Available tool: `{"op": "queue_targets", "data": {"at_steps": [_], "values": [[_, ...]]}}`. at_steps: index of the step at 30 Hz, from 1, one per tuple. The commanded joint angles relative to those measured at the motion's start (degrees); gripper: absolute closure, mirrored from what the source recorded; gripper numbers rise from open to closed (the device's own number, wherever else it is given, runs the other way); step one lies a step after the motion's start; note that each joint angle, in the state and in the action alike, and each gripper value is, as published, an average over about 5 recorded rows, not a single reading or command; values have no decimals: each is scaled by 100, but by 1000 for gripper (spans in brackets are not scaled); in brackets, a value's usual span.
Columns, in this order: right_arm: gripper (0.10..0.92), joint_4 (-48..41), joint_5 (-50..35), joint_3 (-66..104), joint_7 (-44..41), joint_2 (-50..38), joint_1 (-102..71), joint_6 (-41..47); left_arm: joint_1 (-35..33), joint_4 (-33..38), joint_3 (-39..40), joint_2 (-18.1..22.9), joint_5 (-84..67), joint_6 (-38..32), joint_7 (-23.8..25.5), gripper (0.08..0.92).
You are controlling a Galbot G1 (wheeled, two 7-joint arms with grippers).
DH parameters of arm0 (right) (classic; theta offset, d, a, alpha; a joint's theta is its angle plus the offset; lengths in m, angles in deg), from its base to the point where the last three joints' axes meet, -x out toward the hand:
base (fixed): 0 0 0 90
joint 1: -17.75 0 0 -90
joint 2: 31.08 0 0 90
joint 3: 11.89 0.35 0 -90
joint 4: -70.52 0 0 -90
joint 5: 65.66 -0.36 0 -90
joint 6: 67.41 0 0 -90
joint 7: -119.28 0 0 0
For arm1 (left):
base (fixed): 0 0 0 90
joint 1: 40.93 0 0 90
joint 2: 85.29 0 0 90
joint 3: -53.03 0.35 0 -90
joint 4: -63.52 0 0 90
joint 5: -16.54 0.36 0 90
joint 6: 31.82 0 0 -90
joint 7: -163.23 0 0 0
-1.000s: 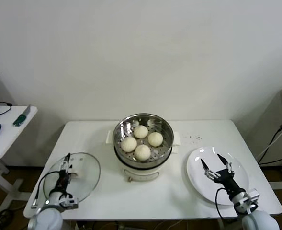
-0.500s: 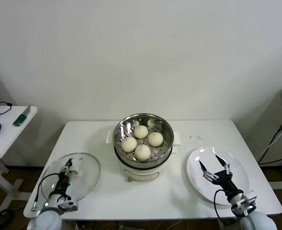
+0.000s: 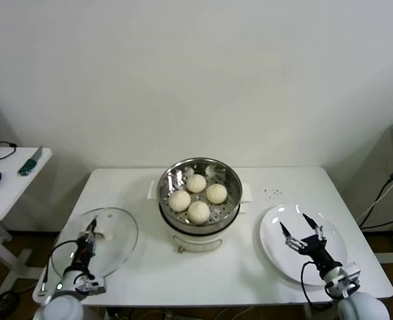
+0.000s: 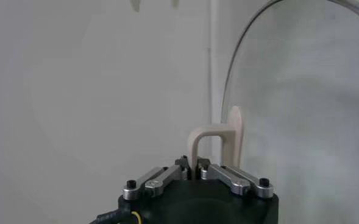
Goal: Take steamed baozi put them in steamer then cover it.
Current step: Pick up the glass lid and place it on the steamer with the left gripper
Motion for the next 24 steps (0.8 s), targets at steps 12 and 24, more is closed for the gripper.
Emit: {"op": "queue_targets", "data": {"at_steps": [12, 24], "values": [[203, -399, 79, -233, 72, -334, 518, -4, -416, 3052, 733, -1600, -1031, 2851, 207, 850], [203, -835, 274, -867, 207, -362, 1239, 111, 1657, 2929, 2922, -1869, -971, 3867, 1270, 850]]}}
